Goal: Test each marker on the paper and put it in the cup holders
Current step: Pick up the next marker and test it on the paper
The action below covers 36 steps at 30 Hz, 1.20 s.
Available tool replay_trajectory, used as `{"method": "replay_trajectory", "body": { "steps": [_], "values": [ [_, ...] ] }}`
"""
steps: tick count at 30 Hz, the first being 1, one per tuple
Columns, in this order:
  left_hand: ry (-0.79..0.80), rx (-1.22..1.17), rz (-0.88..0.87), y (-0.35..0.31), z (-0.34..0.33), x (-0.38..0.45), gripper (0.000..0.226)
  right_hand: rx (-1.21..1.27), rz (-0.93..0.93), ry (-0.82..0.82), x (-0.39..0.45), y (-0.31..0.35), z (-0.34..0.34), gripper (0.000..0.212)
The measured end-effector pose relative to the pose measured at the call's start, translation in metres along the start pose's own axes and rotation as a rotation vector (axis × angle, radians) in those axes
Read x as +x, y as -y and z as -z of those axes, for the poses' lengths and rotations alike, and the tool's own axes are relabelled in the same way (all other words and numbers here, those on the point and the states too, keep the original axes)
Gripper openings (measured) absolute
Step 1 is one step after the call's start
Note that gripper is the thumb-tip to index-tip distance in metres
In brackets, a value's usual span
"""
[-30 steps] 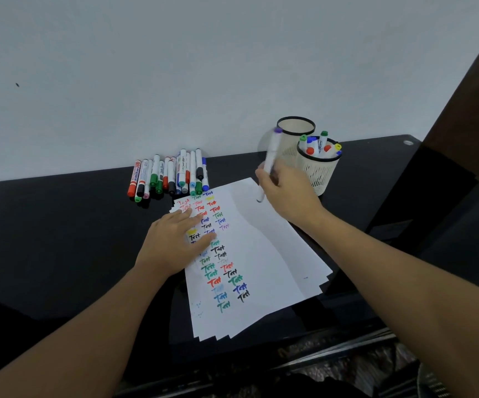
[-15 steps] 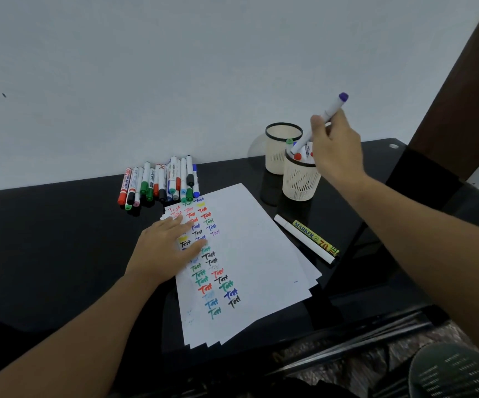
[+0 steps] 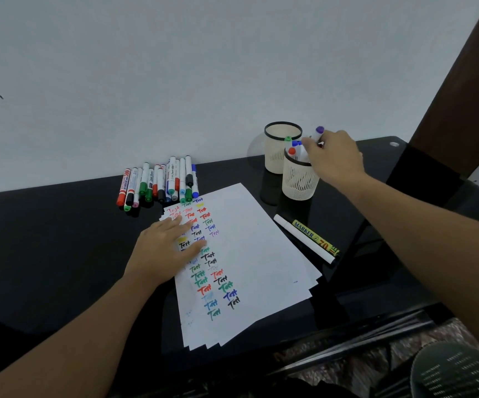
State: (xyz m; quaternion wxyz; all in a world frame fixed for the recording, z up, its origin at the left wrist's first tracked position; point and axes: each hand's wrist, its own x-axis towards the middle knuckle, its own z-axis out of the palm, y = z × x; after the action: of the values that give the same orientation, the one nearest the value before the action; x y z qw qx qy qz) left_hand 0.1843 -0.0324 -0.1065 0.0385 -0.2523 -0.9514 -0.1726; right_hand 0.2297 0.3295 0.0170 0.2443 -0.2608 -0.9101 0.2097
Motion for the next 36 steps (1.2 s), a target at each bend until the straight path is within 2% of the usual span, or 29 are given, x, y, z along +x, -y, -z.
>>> {"method": "replay_trajectory", "body": {
  "steps": [2, 6, 9, 14, 17, 20, 23, 25, 27, 29, 33, 36],
  "values": [
    [0.006, 0.006, -0.002, 0.0, 0.0, 0.0, 0.092, -0.054, -0.012, 0.008, -0.001, 0.001, -0.003, 0.056],
    [0.005, 0.001, -0.007, -0.001, 0.002, -0.001, 0.09, -0.313, -0.001, 0.069, -0.003, 0.001, -0.009, 0.062],
    [-0.001, 0.004, -0.01, -0.002, 0.001, -0.001, 0.084, -0.351, -0.035, 0.094, -0.003, 0.004, -0.013, 0.067],
    [-0.001, -0.013, -0.009, 0.0, 0.001, 0.0, 0.081, -0.181, 0.001, 0.004, -0.009, 0.003, -0.015, 0.048],
    [0.004, -0.01, -0.001, 0.0, 0.001, 0.0, 0.084, -0.203, 0.017, -0.039, -0.011, 0.001, -0.012, 0.04],
    [0.0, -0.022, -0.001, 0.0, 0.001, -0.001, 0.083, -0.235, 0.009, -0.036, -0.01, 0.004, -0.01, 0.039],
    [-0.018, -0.034, -0.003, -0.002, 0.002, -0.002, 0.077, -0.192, 0.039, -0.084, -0.015, 0.006, -0.012, 0.047],
    [-0.022, -0.039, -0.001, -0.003, 0.002, -0.002, 0.075, -0.121, 0.107, -0.182, -0.022, 0.008, -0.013, 0.043],
    [-0.008, -0.048, 0.003, -0.004, 0.003, -0.002, 0.079, -0.069, 0.219, -0.288, -0.031, 0.013, -0.014, 0.027],
    [0.0, -0.058, 0.009, -0.004, 0.004, -0.002, 0.083, 0.001, 0.331, -0.31, -0.044, 0.025, -0.017, 0.02],
    [-0.016, -0.069, 0.021, -0.004, 0.003, -0.003, 0.077, 0.124, 0.548, -0.087, -0.073, 0.049, -0.036, 0.021],
    [-0.018, -0.074, 0.037, -0.003, 0.001, -0.003, 0.076, 0.002, 0.632, 0.237, -0.085, 0.06, -0.061, 0.027]
  ]
}}
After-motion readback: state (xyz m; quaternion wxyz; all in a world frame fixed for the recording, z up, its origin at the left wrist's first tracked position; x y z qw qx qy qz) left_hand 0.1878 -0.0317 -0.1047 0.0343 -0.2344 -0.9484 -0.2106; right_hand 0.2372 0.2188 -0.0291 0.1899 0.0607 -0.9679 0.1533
